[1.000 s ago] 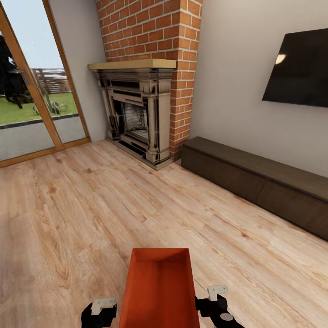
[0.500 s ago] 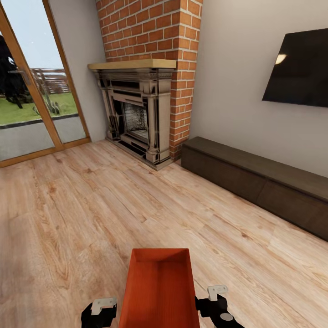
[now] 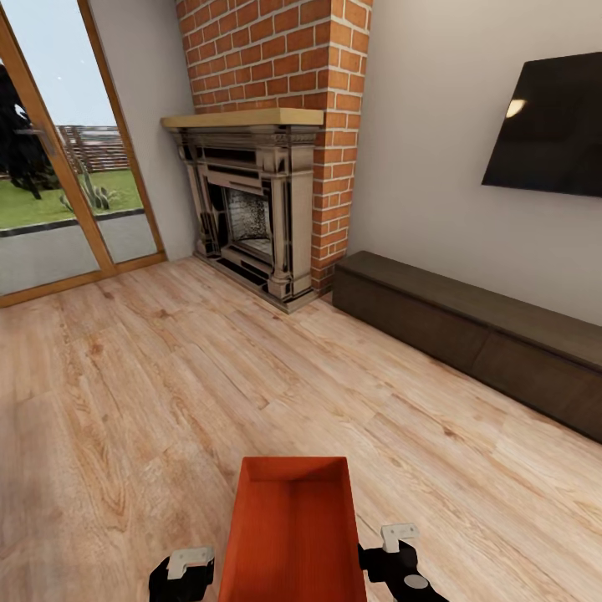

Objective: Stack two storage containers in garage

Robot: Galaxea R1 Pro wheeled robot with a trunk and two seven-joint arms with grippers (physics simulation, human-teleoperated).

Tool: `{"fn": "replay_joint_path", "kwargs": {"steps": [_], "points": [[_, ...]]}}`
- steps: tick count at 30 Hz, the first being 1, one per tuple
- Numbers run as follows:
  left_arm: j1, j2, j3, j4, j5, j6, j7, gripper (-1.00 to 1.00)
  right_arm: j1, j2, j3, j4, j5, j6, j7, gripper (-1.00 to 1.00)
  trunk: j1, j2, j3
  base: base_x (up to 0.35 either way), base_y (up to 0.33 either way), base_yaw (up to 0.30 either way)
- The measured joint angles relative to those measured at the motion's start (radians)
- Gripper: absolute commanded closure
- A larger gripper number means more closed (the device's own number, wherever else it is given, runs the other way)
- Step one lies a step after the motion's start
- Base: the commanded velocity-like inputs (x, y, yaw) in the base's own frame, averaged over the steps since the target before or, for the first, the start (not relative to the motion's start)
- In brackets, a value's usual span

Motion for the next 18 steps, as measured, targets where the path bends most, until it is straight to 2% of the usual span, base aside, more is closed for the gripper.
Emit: {"fn": "replay_joint_path", "kwargs": {"steps": [18], "points": [[0.0,0.0,-0.002,0.032,0.0,0.002,0.004,-1.0,0.0,-0.001,-0.001,0.008,0.0,0.003,-0.002,-1.0,0.0,0.0,0.0,0.0,0.0,0.0]]}}
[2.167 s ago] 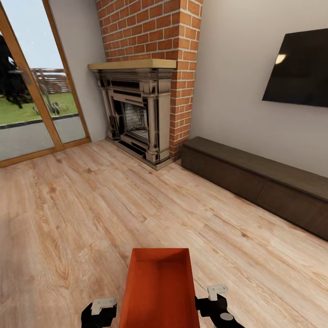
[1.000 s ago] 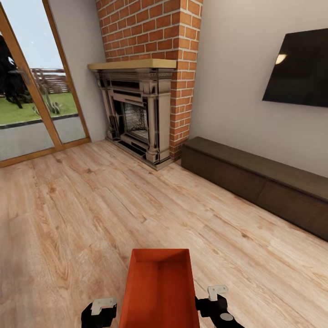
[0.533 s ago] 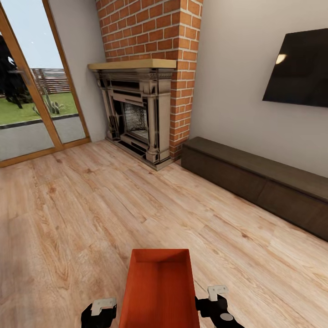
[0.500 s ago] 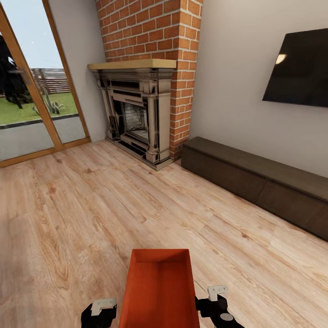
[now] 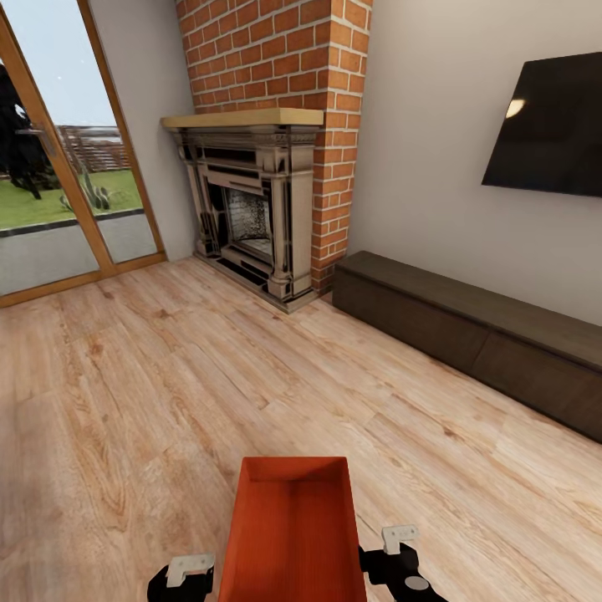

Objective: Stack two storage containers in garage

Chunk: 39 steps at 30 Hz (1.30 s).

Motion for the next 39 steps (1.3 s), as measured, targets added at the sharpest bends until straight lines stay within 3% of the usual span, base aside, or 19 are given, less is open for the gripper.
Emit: {"fn": "replay_joint_path", "kwargs": {"steps": [39], "points": [[0.0,-0.002,-0.001,-0.002,0.0,-0.004,0.001,-1.0,0.0,0.001,0.0,0.0,0.0,-0.001,0.0,-1.0,0.0,0.0,-0.004,0.0,0.0,0.0]]}}
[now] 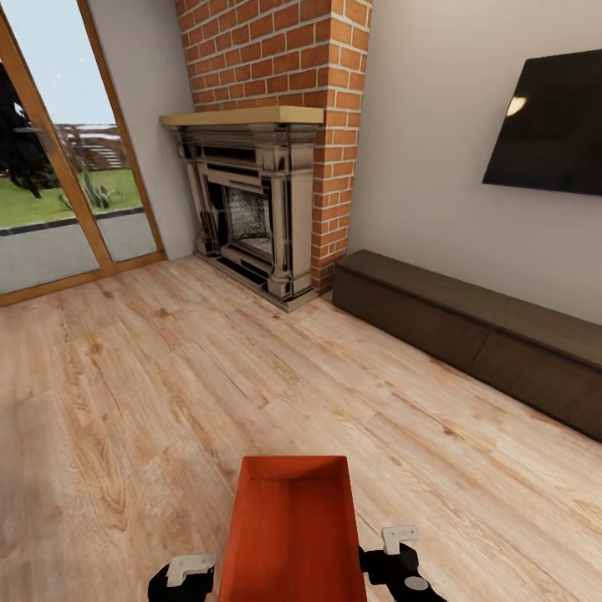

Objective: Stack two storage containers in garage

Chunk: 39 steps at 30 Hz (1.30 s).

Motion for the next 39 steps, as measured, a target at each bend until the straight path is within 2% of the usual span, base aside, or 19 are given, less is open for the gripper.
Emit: {"fn": "replay_joint_path", "kwargs": {"steps": [28,39], "points": [[0.0,0.0,-0.001,-0.001,-0.001,0.0,-0.001,-1.0,0.0,-0.001,0.001,-0.004,0.001,0.0,0.0,-1.0,0.0,0.0,-0.042,0.0,0.0,0.0],[0.0,-0.002,-0.002,-0.048,-0.005,0.001,-0.002,-1.0,-0.019,-0.006,0.0,-0.007,-0.002,0.0,-0.003,-1.0,0.0,0.0,-0.045,0.0,0.0,0.0]]}}
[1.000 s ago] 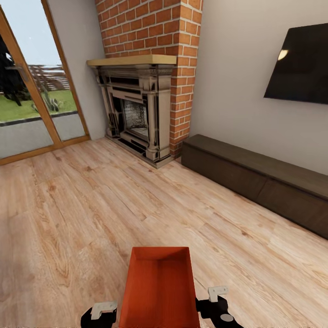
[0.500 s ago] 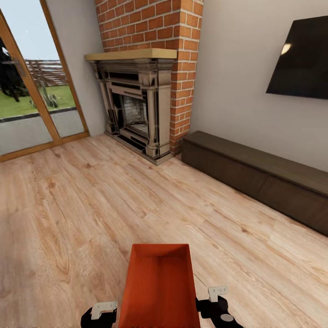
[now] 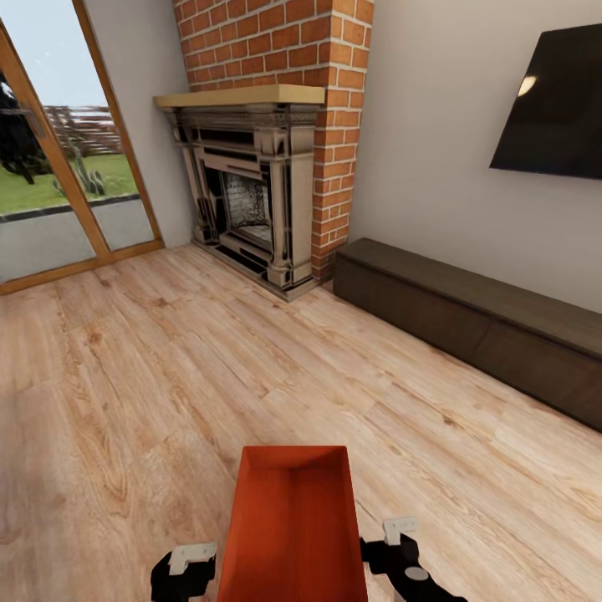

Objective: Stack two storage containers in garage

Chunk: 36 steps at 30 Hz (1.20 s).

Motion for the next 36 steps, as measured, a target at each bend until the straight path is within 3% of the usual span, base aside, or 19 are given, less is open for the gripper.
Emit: {"fn": "replay_joint_path", "kwargs": {"steps": [20,36], "points": [[0.0,0.0,0.0,-0.004,-0.001,-0.001,0.0,-1.0,-0.003,0.0,0.0,0.0,0.0,-0.002,0.0,-1.0,0.0,0.0,-0.025,0.0,0.0,0.0],[0.0,0.0,0.0,-0.003,-0.001,-0.001,0.0,-1.0,-0.003,0.0,0.0,0.0,-0.001,-0.002,0.001,-1.0,0.0,0.0,-0.028,0.0,0.0,0.0]]}}
